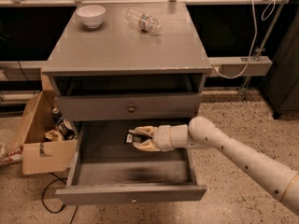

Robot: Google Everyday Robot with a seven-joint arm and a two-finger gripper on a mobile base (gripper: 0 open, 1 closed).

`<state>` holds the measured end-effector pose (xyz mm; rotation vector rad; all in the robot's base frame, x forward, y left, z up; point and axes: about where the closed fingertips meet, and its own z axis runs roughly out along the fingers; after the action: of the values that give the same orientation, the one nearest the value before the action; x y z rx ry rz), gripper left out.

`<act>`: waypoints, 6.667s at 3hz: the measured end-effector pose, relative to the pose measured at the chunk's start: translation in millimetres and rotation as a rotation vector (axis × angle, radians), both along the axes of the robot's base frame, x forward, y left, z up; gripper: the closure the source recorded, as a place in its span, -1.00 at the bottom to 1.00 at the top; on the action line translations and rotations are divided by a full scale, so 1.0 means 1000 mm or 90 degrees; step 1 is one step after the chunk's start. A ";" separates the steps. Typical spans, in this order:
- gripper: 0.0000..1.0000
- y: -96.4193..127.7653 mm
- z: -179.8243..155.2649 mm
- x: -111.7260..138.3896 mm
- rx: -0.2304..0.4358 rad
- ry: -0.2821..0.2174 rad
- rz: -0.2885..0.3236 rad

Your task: Pick rxbar chocolate from middle drawer and place on counter

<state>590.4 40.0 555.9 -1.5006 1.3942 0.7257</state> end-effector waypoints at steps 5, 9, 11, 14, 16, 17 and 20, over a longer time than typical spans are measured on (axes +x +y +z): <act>1.00 -0.017 0.300 -0.020 -0.029 -0.219 -0.016; 1.00 -0.084 0.369 0.102 0.030 -0.222 -0.244; 1.00 -0.116 0.352 0.161 0.021 -0.129 -0.350; 1.00 -0.108 0.304 0.223 -0.021 -0.023 -0.347; 0.66 -0.078 0.299 0.238 -0.047 -0.013 -0.298; 0.04 -0.070 0.300 0.243 -0.046 -0.011 -0.282; -1.00 -0.069 0.308 0.245 -0.043 -0.016 -0.272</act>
Offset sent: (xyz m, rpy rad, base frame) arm -0.0456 -0.0149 0.2517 -0.0083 -0.2916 0.0646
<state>835.3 -28.6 863.9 -1.1965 1.6623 0.3945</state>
